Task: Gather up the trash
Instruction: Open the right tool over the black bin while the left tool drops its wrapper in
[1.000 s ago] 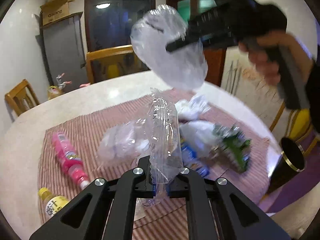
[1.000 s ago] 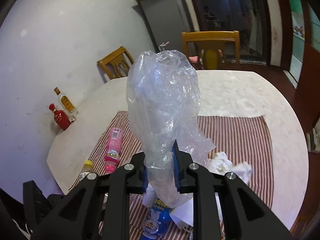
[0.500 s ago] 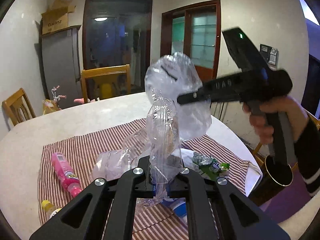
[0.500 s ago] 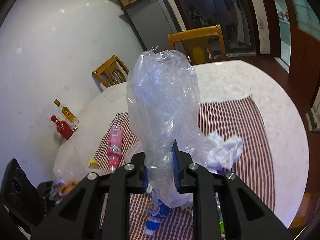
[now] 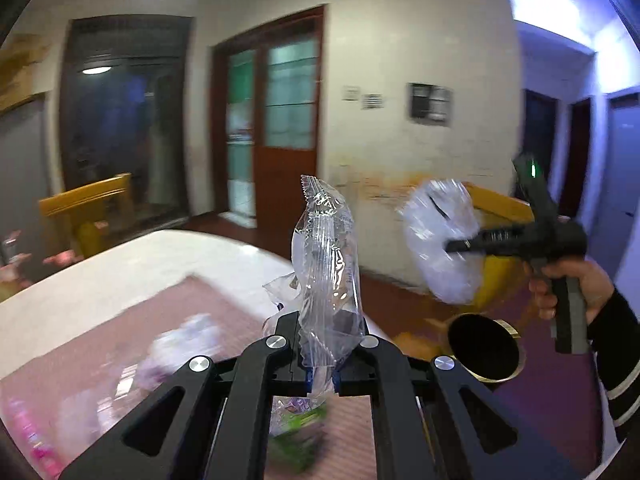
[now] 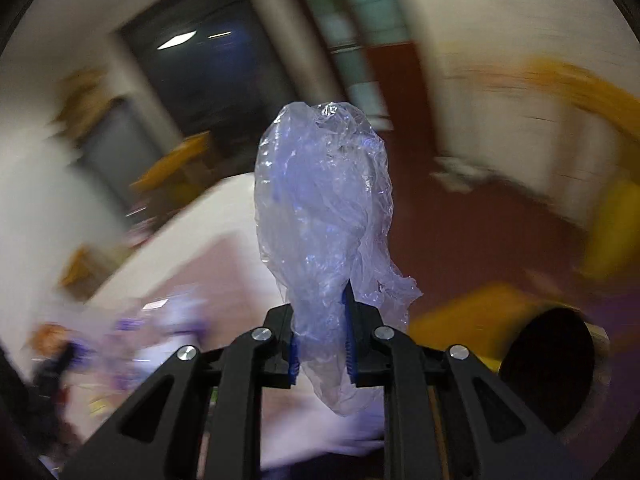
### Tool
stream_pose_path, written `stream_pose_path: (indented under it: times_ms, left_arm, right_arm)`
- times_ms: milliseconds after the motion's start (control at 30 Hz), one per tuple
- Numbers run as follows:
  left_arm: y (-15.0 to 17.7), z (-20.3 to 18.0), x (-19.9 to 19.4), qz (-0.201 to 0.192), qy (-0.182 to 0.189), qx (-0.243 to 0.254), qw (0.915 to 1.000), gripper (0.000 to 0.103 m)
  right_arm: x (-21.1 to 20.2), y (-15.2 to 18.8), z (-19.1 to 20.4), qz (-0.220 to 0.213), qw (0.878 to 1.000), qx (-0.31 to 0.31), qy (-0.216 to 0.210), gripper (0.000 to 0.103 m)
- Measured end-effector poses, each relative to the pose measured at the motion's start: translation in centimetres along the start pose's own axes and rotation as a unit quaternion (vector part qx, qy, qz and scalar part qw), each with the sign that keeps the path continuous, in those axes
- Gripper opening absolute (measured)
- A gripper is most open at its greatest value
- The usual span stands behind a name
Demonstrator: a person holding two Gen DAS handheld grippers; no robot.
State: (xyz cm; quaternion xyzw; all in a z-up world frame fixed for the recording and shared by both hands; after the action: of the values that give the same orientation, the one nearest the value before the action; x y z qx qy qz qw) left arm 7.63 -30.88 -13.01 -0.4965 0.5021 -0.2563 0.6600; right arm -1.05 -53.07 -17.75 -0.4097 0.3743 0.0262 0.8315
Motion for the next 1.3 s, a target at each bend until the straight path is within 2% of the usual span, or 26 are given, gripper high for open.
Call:
stream_pose_path:
  times_ms: [100, 167, 233, 333, 400, 467, 500, 533, 600, 633, 767, 867, 933, 1067, 1100, 1133, 1167, 1200, 1233, 1267, 1300]
  left_arm:
    - [-1.0, -4.6, 3.0, -0.001, 0.049, 0.024, 0.9985, 0.005]
    - [-1.3, -7.1, 4.7, 0.002, 0.072, 0.036, 0.9967, 0.005]
    - [-1.1, -9.7, 6.2, 0.011, 0.095, 0.044, 0.9944, 0.005]
    - [-0.5, -13.2, 8.0, 0.026, 0.123, 0.06, 0.9903, 0.005]
    - [0.0, -14.8, 8.9, 0.036, 0.138, 0.067, 0.9875, 0.005]
    - [0.4, -16.2, 9.6, 0.044, 0.151, 0.066, 0.9853, 0.005]
    - [0.6, -16.8, 10.1, 0.048, 0.159, 0.062, 0.9841, 0.005]
    - [0.7, -17.4, 10.5, 0.052, 0.165, 0.061, 0.9831, 0.005]
    - [0.9, -18.5, 11.3, 0.058, 0.173, 0.065, 0.9811, 0.005]
    - [1.2, -19.2, 12.0, 0.062, 0.178, 0.067, 0.9798, 0.005]
    - [2.4, -22.1, 14.6, 0.084, 0.207, 0.073, 0.9721, 0.005]
    - [3.6, -25.0, 17.4, 0.113, 0.233, 0.075, 0.963, 0.005]
    - [5.2, -27.8, 20.1, 0.145, 0.253, 0.08, 0.9532, 0.005]
    - [8.6, -32.3, 24.9, 0.208, 0.27, 0.085, 0.9362, 0.005]
    - [10.1, -33.7, 26.5, 0.24, 0.277, 0.084, 0.9268, 0.007]
    - [11.2, -34.4, 27.7, 0.261, 0.276, 0.082, 0.9212, 0.01]
    - [12.1, -34.9, 28.6, 0.277, 0.27, 0.081, 0.9189, 0.031]
    - [12.7, -35.2, 29.5, 0.29, 0.255, 0.073, 0.9195, 0.077]
    - [12.7, -35.3, 29.8, 0.289, 0.249, 0.051, 0.9229, 0.091]
    - [12.1, -35.4, 29.6, 0.279, 0.255, 0.034, 0.9254, 0.096]
    - [11.8, -35.6, 29.5, 0.275, 0.259, 0.029, 0.9254, 0.096]
  right_arm:
    - [-1.2, 2.3, -11.8, 0.007, 0.991, 0.075, 0.115, 0.018]
    - [-0.6, 5.1, -17.4, 0.033, 0.979, 0.112, 0.169, 0.018]
    - [0.4, 7.8, -21.0, 0.062, 0.968, 0.138, 0.199, 0.018]
    - [2.9, 11.7, -24.4, 0.105, 0.958, 0.175, 0.201, 0.019]
    - [4.7, 13.6, -25.8, 0.124, 0.953, 0.192, 0.199, 0.024]
    - [5.9, 14.8, -26.8, 0.132, 0.947, 0.213, 0.199, 0.04]
    - [6.4, 15.2, -27.5, 0.138, 0.943, 0.223, 0.202, 0.059]
    - [6.8, 15.2, -27.8, 0.141, 0.941, 0.228, 0.207, 0.068]
    - [6.7, 15.1, -28.4, 0.134, 0.939, 0.235, 0.211, 0.071]
    - [6.4, 14.9, -28.6, 0.124, 0.94, 0.24, 0.207, 0.078]
    - [4.2, 13.6, -31.1, 0.086, 0.938, 0.267, 0.203, 0.079]
    - [2.0, 13.3, -32.1, 0.056, 0.933, 0.293, 0.204, 0.079]
    - [0.3, 13.3, -33.2, 0.038, 0.929, 0.303, 0.207, 0.079]
    - [-2.0, 13.5, -34.7, 0.019, 0.927, 0.316, 0.203, 0.079]
    - [-1.6, 13.5, -34.2, 0.016, 0.925, 0.32, 0.204, 0.079]
    - [-2.3, 13.7, -34.7, 0.012, 0.923, 0.325, 0.205, 0.079]
    - [-2.8, 13.7, -34.8, 0.008, 0.922, 0.329, 0.204, 0.079]
    - [-2.7, 13.8, -34.3, 0.005, 0.921, 0.332, 0.204, 0.079]
    - [-3.1, 13.7, -34.6, 0.002, 0.921, 0.334, 0.201, 0.079]
    - [-3.3, 13.6, -34.6, -0.001, 0.921, 0.334, 0.199, 0.079]
    - [-3.3, 13.7, -34.6, -0.002, 0.922, 0.333, 0.199, 0.079]
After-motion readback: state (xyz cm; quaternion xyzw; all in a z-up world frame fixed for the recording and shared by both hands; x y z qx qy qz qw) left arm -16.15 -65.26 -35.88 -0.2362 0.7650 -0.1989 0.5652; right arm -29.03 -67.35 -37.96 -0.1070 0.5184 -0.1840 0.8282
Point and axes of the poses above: each gripper's, at about its wrist camera, not at the fingertips, and x roughly the way its jaws point, z to its left, y to its underside, the point moved 9 cm from there along x, roughly the way its jaws point, and after that the axes turned 3 degrees about x, right-handed, at the moved point
